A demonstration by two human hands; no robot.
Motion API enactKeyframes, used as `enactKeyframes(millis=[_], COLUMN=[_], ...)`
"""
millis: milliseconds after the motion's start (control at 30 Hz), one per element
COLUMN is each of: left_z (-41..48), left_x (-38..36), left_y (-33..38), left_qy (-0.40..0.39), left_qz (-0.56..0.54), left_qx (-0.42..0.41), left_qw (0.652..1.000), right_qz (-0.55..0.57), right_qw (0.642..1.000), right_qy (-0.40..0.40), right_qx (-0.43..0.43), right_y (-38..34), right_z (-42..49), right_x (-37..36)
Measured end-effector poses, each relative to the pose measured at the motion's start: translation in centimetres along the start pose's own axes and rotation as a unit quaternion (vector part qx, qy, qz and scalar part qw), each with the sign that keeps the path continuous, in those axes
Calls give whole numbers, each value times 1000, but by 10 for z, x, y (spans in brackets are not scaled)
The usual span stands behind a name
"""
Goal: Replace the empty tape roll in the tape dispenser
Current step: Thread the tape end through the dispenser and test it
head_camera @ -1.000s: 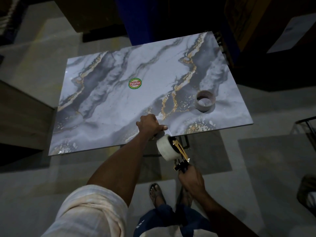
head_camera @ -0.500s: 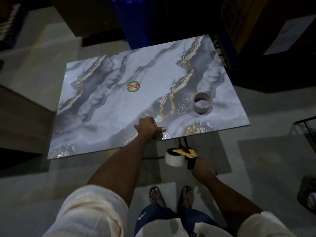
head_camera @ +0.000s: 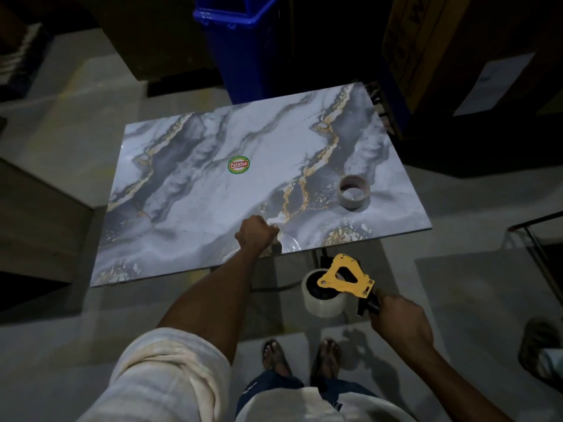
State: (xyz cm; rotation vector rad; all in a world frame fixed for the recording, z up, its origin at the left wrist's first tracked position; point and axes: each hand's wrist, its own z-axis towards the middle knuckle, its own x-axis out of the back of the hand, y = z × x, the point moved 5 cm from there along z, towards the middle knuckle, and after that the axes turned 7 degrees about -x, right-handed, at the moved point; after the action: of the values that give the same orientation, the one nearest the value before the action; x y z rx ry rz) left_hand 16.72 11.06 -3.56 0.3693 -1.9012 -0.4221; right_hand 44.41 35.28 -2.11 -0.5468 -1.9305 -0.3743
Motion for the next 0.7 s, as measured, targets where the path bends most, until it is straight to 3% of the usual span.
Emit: enactKeyframes(millis=[167,400,500,700], left_z=[-6,-15,-18,-4], left_x=[13,57,80,116], left_y=[9,31,30,15], left_qy=[-31,-99,-73,-19], left_qz=[-16,-231,-293,-447], left_qx=[-26,-76,-64,-7], left_qw=[999,965,951,894], right_qz=[60,259,340,417], right_qw=[995,962,938,906], right_qy=[77,84,46,59], right_qx=[-11,14,43,52], right_y=[2,-30,-58,-140], right_z=[-19,-1,17,64], right_x=[47,104,113,126])
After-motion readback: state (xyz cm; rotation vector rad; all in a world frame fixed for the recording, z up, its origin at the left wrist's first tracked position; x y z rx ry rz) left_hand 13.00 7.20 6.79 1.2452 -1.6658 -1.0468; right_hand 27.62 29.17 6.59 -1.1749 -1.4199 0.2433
